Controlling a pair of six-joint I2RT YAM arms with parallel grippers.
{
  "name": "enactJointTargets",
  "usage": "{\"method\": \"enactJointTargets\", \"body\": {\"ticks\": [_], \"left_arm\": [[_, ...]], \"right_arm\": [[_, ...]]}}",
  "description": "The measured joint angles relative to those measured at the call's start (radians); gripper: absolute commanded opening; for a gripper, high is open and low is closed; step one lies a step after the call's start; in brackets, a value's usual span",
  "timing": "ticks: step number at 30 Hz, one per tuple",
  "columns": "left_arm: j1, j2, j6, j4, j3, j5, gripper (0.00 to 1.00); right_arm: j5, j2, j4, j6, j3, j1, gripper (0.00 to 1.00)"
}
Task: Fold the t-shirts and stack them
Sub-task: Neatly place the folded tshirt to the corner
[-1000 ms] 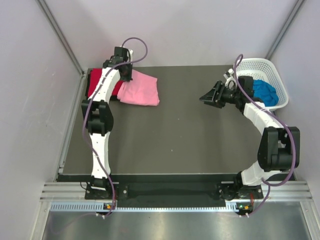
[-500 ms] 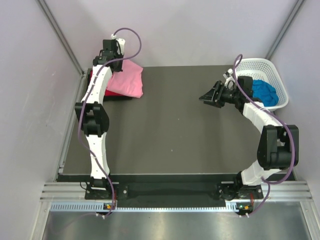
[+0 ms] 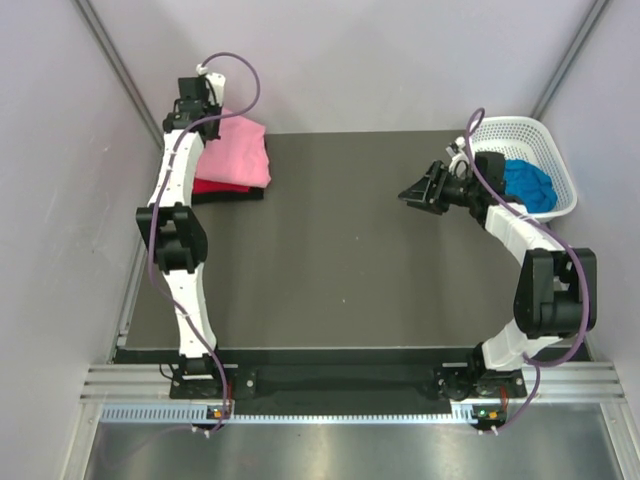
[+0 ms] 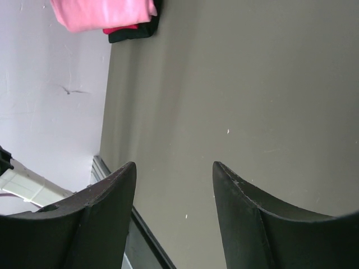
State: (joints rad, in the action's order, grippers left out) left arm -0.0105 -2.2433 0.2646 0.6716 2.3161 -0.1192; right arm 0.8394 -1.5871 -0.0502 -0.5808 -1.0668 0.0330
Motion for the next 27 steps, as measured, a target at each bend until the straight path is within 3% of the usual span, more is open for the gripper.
{"method": "enactJointTargets", "body": {"ticks": [8,11,13,15,21,27], "left_arm": [[-0.095,-0.024,-0.01,-0.107,-0.003,0.05,0.02],[-0.11,-0.062,-0.022,-0.164,-0.016,0.052,0.34],[-0.115,-0.102,-0.032,-0.194,-0.022,0.034,0.5],[-0.116,-0.143,-0.047,-0.213,-0.022,0.008,0.54],[-0.109,-0.183,-0.147,-0.205,-0.032,-0.034,0.56],[-0.08,-0.057,-0.27,-0.225,-0.184,0.109,0.53]], "right_arm": [[-0.008,-0.027,-0.003,0.003,0.0,0.0,0.58],[-0.013,-0.027,-0.004,0.011,0.0,0.0,0.58],[-0.02,-0.027,-0.006,0.013,0.0,0.0,0.58],[-0.027,-0.027,-0.008,0.015,0.0,0.001,0.59],[-0.035,-0.028,-0.019,0.022,-0.001,0.003,0.59],[-0.059,-0.028,-0.048,0.029,-0.003,0.018,0.6]]}}
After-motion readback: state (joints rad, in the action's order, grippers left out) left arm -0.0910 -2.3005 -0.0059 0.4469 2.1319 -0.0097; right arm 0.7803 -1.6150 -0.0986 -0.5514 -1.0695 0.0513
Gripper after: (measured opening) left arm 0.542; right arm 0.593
